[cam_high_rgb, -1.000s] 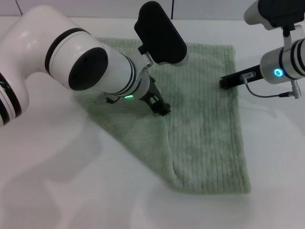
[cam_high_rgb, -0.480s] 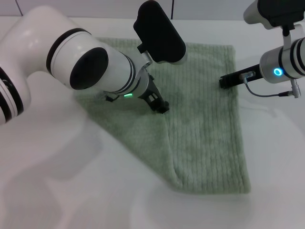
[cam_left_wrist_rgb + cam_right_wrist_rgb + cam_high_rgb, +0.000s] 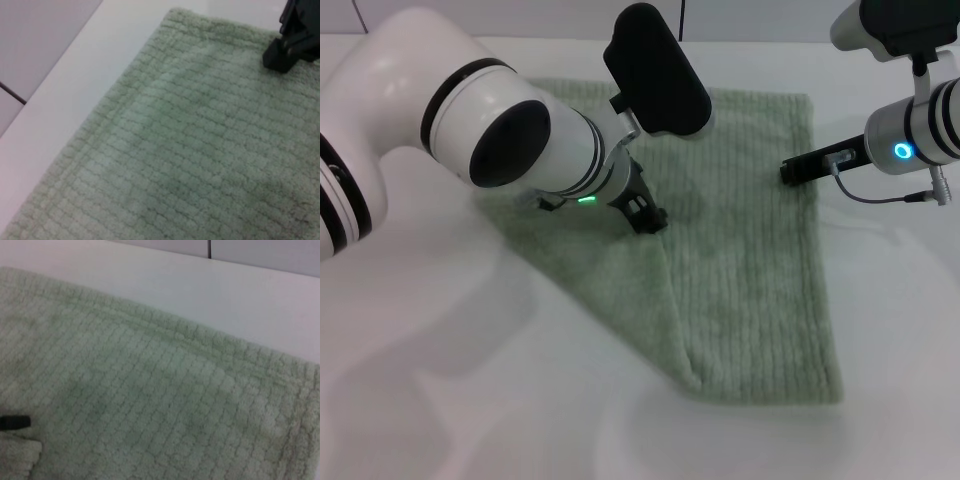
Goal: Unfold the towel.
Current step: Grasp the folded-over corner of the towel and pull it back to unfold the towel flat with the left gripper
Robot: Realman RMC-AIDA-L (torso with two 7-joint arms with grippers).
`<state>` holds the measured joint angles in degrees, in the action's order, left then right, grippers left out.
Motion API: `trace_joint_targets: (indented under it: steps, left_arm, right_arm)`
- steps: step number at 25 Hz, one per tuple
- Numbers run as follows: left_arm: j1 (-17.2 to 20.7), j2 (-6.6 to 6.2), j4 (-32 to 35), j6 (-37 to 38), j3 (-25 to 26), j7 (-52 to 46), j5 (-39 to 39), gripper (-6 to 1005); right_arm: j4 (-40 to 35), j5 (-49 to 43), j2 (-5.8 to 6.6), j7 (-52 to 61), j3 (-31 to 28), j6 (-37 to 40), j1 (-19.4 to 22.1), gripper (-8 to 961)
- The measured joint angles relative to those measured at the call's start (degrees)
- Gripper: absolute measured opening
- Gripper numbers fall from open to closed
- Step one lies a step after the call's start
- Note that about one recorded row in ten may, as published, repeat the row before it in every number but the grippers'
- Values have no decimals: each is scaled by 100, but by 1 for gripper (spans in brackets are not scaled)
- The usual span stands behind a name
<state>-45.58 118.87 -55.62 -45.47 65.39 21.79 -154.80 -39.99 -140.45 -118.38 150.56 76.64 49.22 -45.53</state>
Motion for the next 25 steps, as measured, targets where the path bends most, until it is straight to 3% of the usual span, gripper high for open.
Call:
trace_joint_targets:
  steps: [5, 15, 25]
  left_arm:
    - [-30, -4, 4, -86, -56, 22, -21, 617]
    - [-33, -3, -366, -452, -107, 25, -60, 203]
    - [222, -11, -1248, -993, -126, -142, -506, 61]
  right_arm:
    - [0, 0, 0, 0, 0, 0, 4, 0]
    - [-4, 0, 0, 0, 0, 3, 21, -1]
    - [-9, 0, 0, -3, -1, 32, 44, 0]
